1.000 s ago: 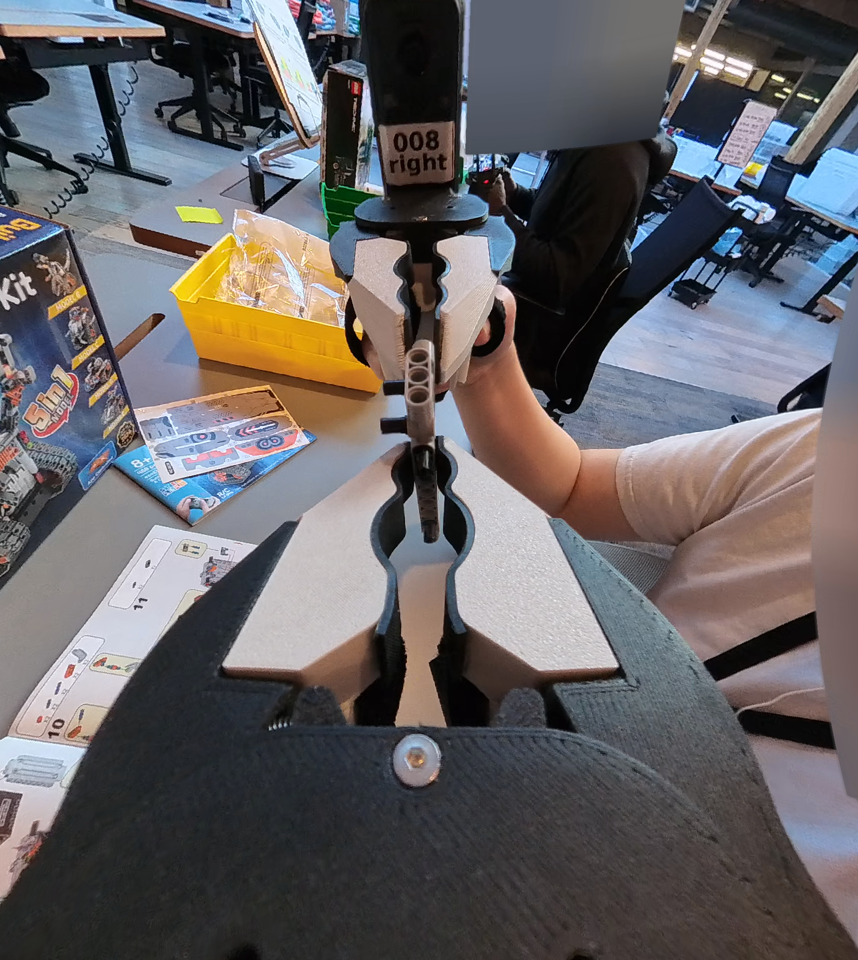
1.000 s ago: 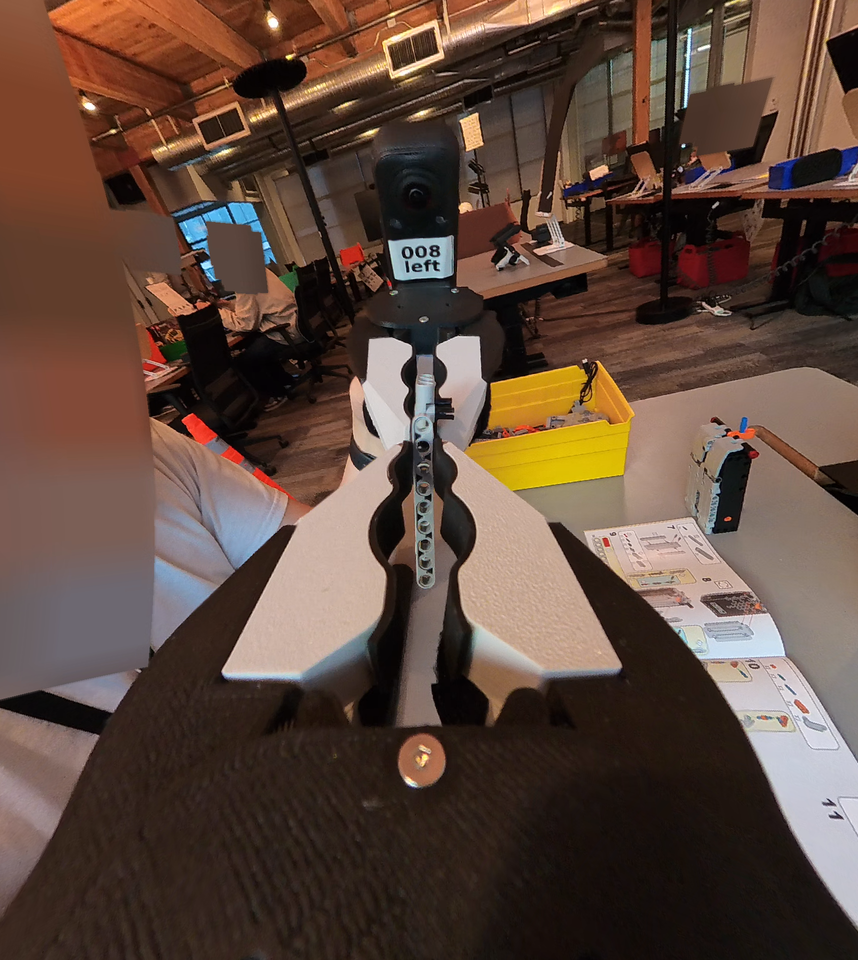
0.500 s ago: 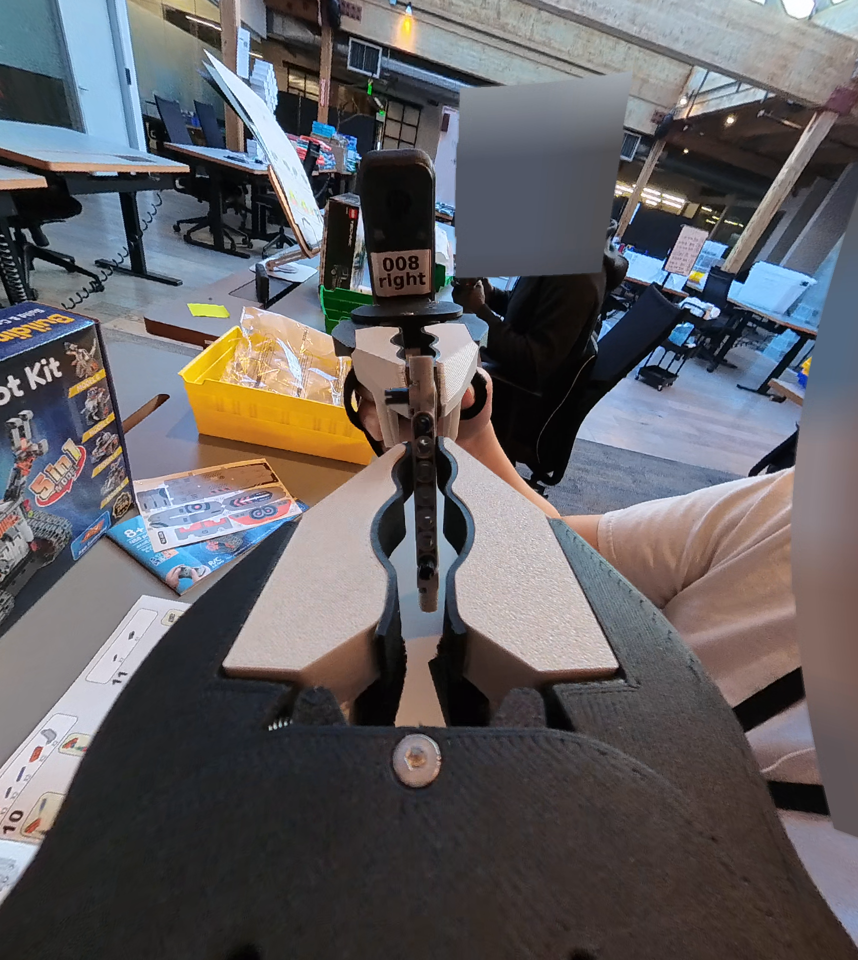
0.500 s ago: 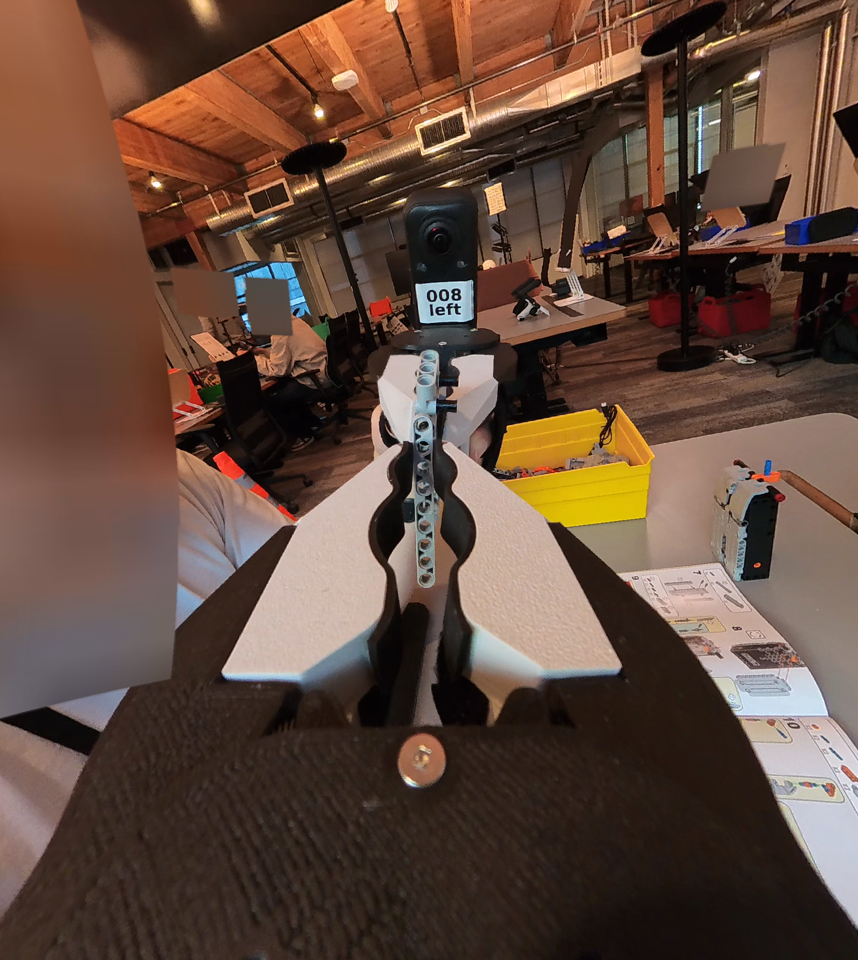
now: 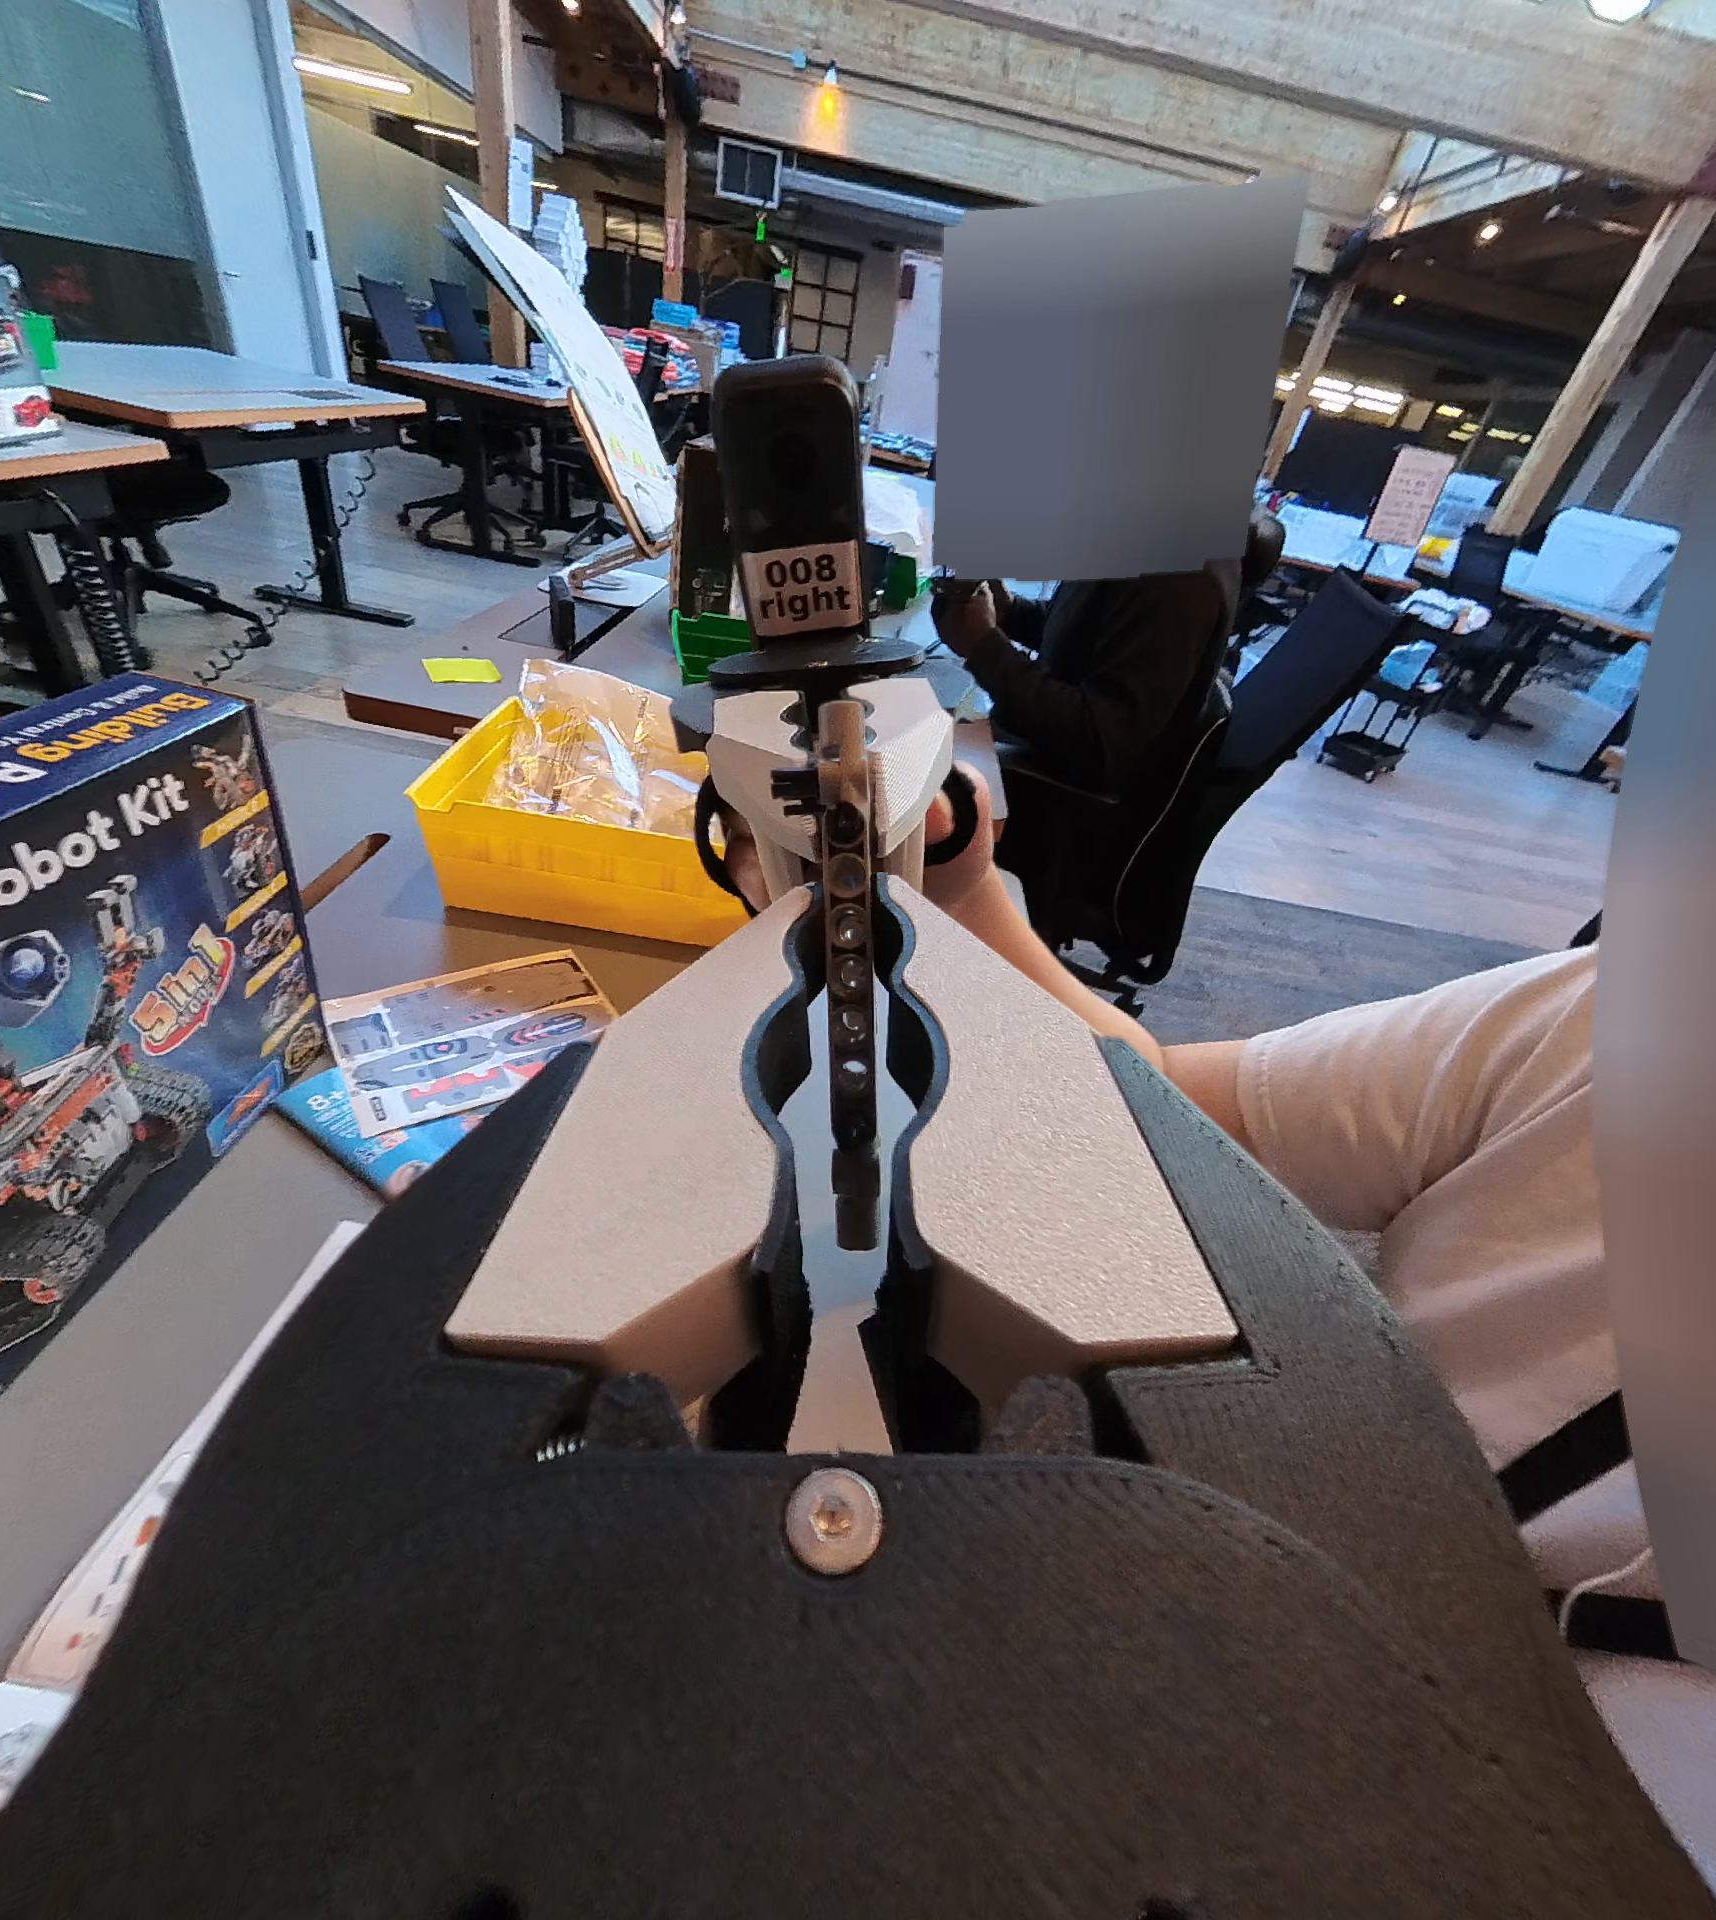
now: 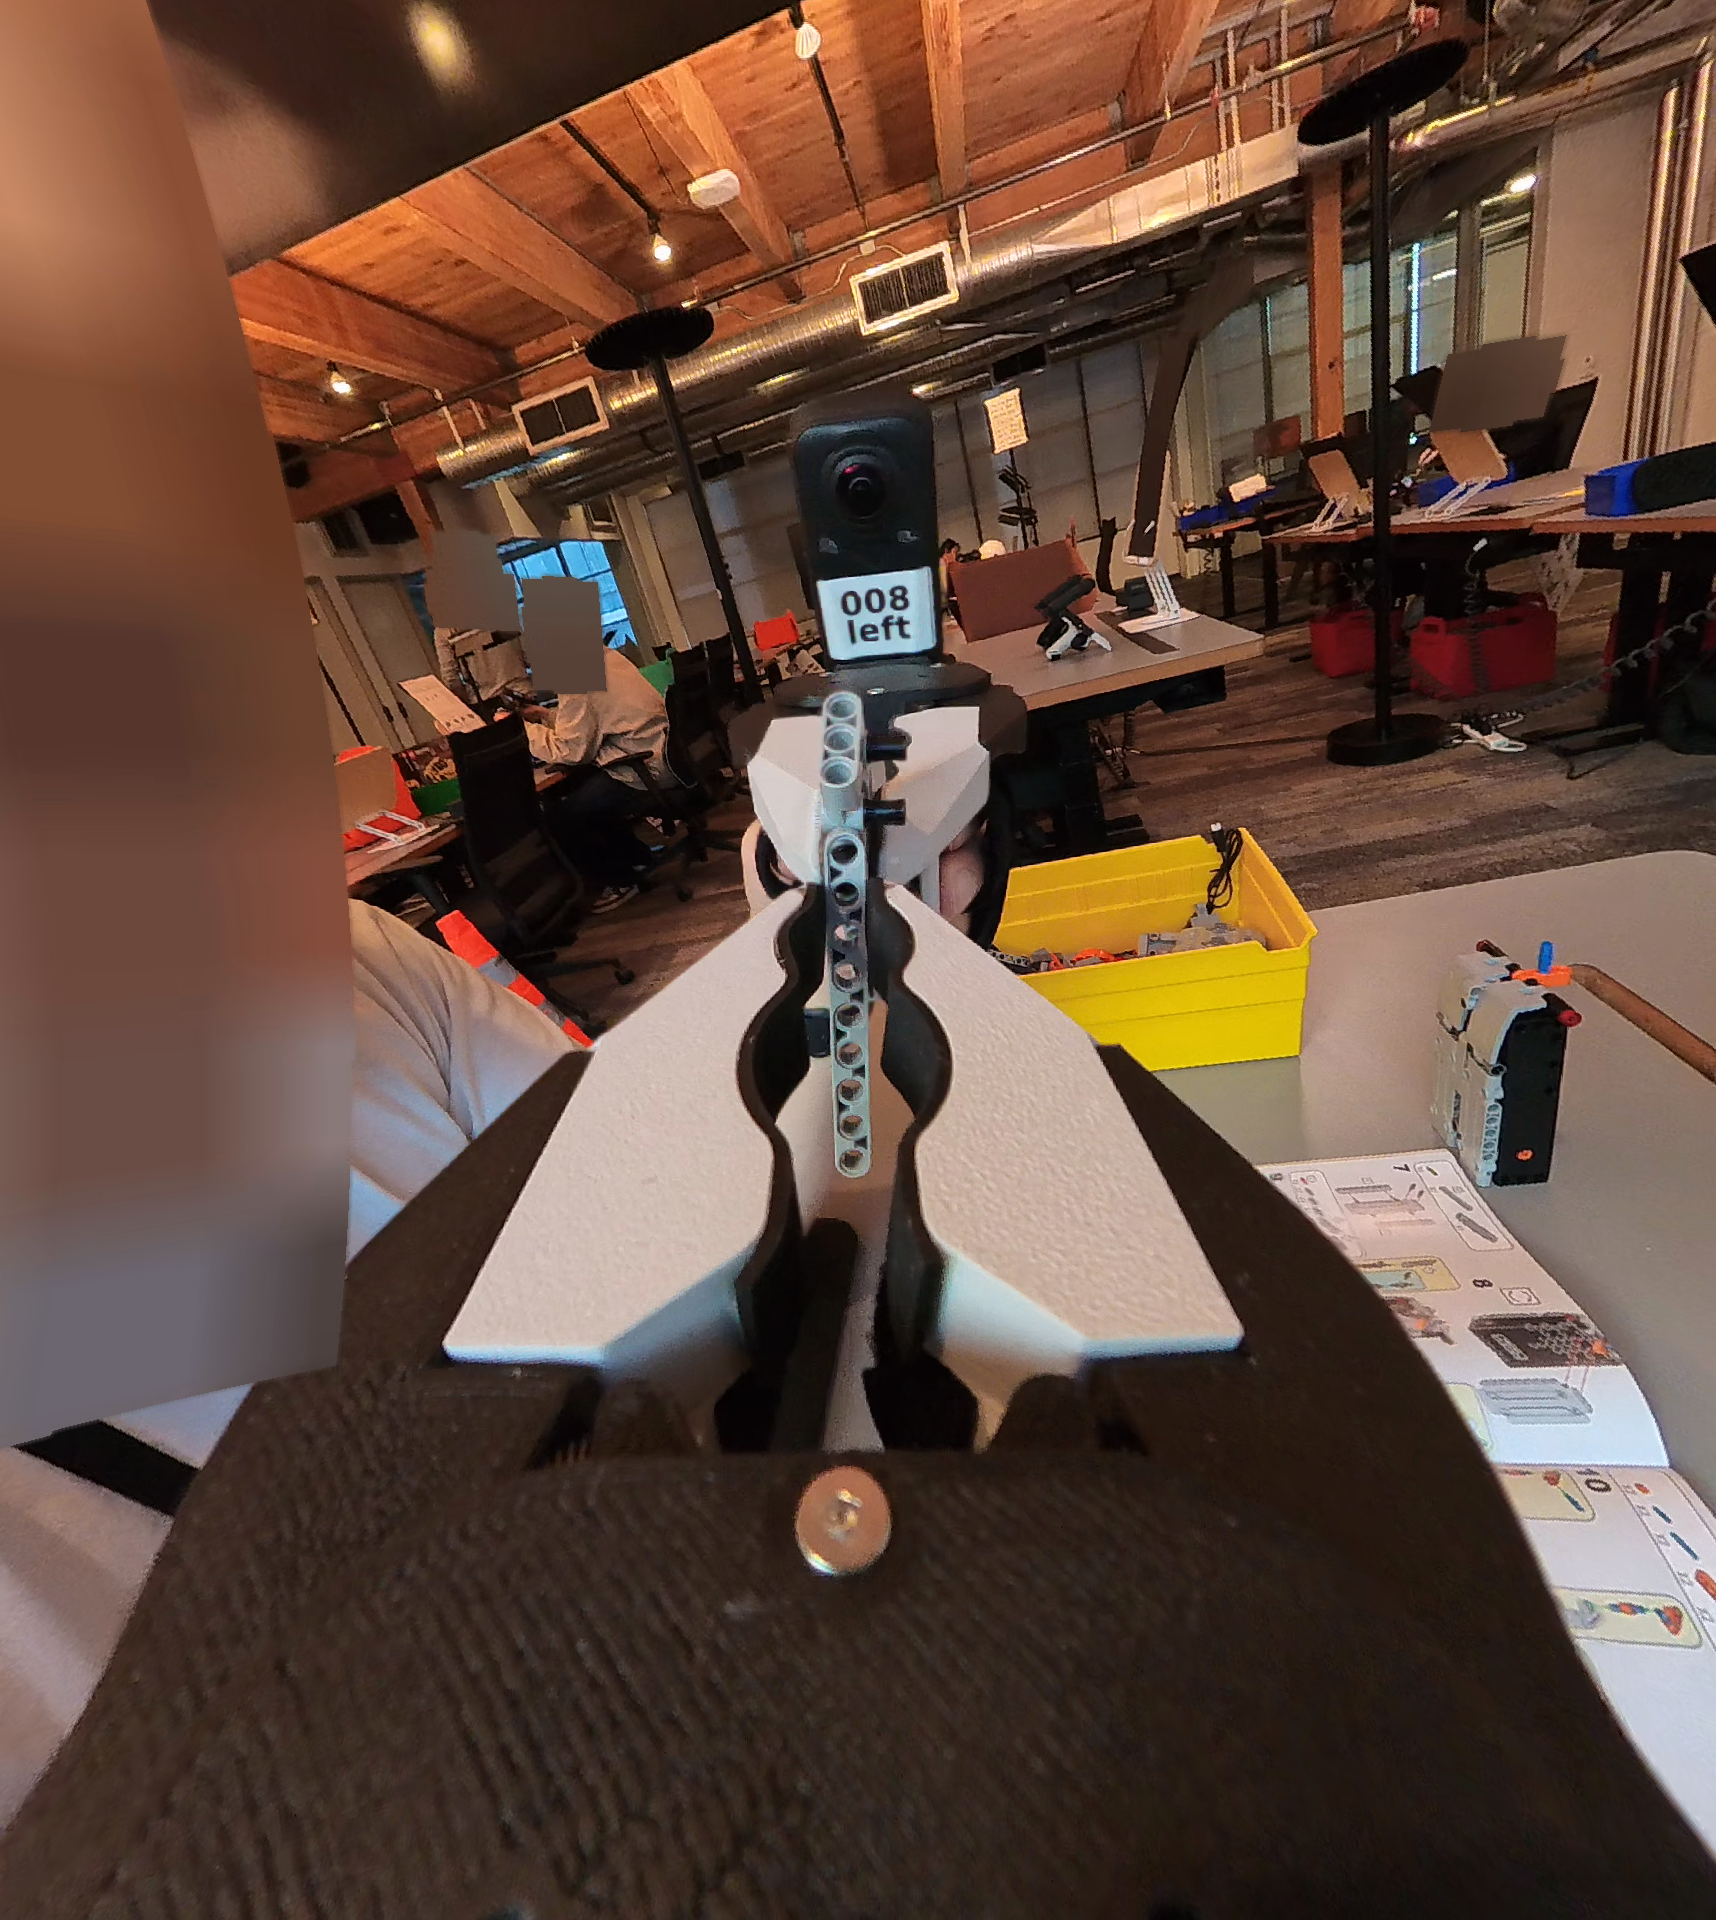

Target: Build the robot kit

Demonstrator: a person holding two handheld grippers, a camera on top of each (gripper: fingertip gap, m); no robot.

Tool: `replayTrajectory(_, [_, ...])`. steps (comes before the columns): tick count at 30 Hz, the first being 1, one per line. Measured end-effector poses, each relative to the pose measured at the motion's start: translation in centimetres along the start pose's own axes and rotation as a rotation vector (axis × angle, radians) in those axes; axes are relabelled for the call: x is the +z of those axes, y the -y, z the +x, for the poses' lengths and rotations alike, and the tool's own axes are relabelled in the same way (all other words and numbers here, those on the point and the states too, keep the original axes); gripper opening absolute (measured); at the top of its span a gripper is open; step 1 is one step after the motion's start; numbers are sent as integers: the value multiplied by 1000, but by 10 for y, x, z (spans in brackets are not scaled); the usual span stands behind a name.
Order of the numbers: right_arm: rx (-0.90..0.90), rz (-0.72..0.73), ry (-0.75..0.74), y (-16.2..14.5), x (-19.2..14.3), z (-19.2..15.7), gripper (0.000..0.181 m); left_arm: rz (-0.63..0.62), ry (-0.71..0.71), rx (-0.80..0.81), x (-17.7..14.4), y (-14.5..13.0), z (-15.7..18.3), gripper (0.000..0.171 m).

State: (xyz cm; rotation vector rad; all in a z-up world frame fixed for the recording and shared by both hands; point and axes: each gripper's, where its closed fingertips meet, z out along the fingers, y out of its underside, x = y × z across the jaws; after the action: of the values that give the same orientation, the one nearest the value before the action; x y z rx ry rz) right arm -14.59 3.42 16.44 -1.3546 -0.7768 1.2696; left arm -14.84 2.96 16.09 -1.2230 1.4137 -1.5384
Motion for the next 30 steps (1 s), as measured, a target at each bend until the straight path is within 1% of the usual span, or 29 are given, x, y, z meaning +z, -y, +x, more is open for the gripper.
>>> replayTrajectory(3, [-16, -6, 2, -1, 0, -1, 6, -16, 13, 19, 1, -2, 0, 5])
replayTrajectory(8, [-46, -23, -19, -2, 0, -1, 7, -23, -2, 2, 2, -4, 1, 5])
replayTrajectory(16, [-47, -28, -15, -4, 1, 1, 7, -1, 8, 15, 1, 0, 1, 6])
replayTrajectory(21, [-60, -34, -24, -5, 1, 3, 6, -13, 34, 42, 1, -2, -1, 6])
replayTrajectory(30, [-58, -46, -32, -8, 3, 5, 6, -17, 26, 26, 1, -3, -3, 6])
